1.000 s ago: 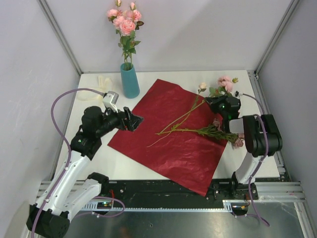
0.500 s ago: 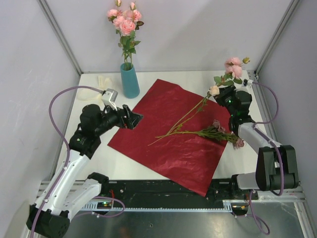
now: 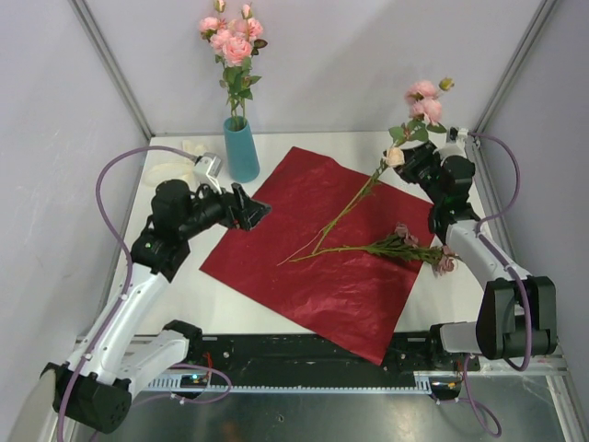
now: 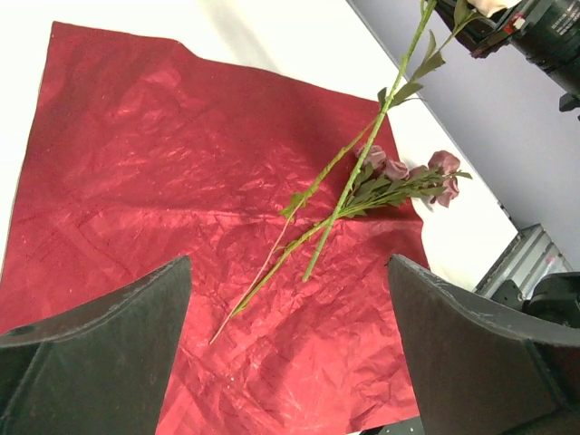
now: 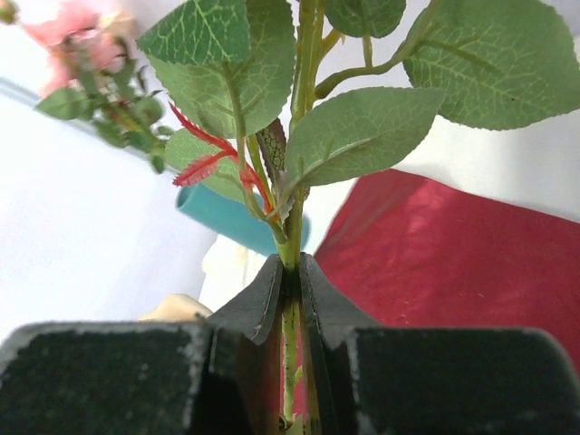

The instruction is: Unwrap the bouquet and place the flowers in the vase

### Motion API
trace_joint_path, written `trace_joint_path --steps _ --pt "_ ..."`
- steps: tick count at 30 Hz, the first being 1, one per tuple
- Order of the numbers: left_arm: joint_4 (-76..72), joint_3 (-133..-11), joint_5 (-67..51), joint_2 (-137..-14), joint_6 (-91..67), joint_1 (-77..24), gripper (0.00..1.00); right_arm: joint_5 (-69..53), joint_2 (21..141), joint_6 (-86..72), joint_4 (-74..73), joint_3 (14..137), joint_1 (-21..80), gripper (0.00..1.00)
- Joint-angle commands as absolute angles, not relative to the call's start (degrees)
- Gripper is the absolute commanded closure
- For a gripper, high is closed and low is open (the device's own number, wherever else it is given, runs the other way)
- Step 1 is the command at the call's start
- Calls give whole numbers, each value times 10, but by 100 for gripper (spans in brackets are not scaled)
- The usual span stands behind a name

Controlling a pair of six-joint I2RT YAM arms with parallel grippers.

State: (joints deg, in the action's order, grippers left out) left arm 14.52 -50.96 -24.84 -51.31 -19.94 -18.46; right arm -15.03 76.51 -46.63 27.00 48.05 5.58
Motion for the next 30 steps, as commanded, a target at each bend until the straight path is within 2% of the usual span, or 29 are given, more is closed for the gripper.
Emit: trace_joint_path --steps 1,9,15,19,30 --pt "137 -558 -271 -550 -201 -186 7 -272 778 -462 274 542 54 100" --pt "139 -641 -343 -677 -212 -193 12 -386 790 -459 277 562 49 100" --pt "138 -700 -387 -767 -175 -222 15 -429 796 -482 302 563 52 100" --pt "137 -761 -422 -834 -159 -251 20 -443 793 -485 313 563 57 100" --pt "137 -911 -391 -966 -147 -332 34 -450 792 -488 332 562 73 100"
